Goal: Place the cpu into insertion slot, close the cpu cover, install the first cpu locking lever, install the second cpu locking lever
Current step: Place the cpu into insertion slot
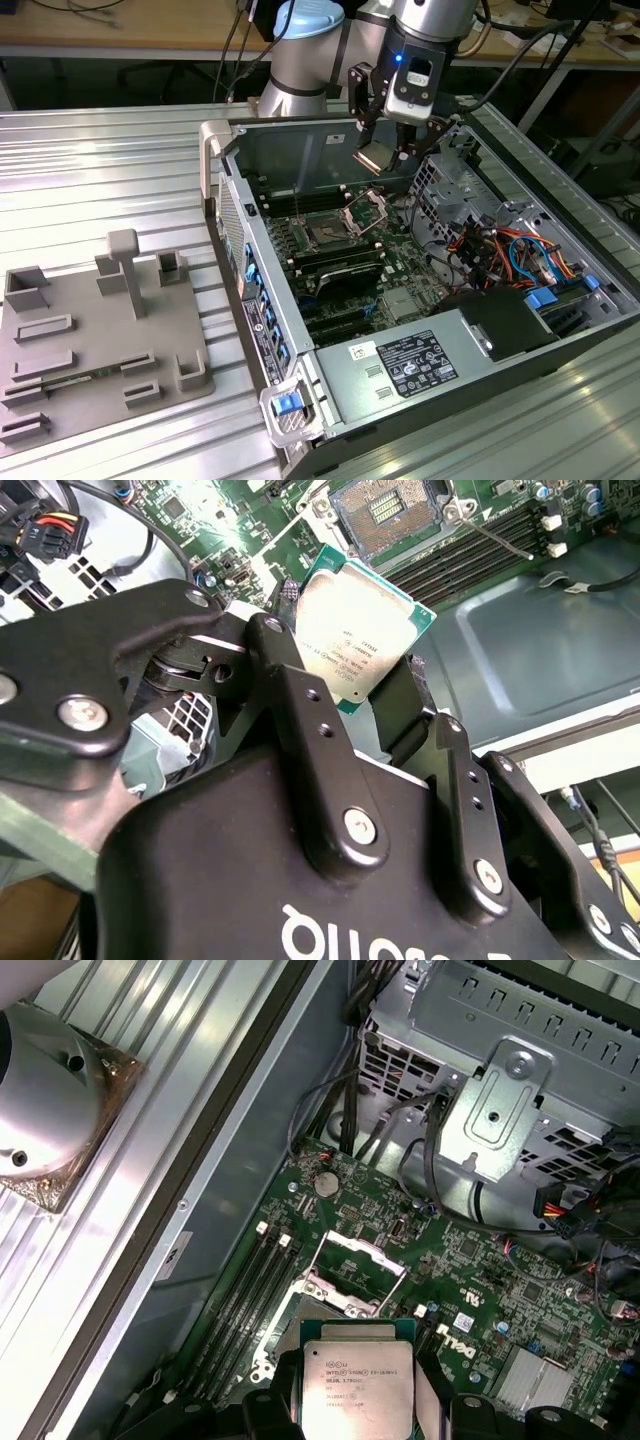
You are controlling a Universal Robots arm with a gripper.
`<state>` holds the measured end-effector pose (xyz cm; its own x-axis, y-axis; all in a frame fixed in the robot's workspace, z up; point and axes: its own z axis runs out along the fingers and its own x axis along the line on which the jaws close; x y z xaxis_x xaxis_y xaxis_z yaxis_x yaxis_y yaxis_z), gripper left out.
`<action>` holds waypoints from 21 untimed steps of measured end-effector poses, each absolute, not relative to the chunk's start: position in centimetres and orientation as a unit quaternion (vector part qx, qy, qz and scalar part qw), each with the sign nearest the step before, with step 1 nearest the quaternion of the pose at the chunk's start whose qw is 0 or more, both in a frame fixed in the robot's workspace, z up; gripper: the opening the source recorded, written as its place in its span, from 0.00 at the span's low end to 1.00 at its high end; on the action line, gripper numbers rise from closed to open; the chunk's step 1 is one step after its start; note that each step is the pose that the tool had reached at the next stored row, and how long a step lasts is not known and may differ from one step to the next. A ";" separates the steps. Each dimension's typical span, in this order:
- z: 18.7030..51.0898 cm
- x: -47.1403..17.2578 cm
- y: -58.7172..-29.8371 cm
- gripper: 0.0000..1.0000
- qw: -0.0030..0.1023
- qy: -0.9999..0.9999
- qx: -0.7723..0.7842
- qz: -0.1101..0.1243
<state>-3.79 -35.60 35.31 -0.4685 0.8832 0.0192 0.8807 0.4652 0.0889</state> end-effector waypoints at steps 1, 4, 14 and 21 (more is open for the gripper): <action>35.3 -3.8 -35.6 0.55 0.015 0.855 0.517 0.043; 35.3 -3.8 -35.6 0.55 0.015 0.851 0.523 0.043; 35.2 -3.8 -35.6 0.55 0.018 0.811 0.583 0.042; 35.1 -3.8 -35.6 0.55 0.020 0.786 0.616 0.041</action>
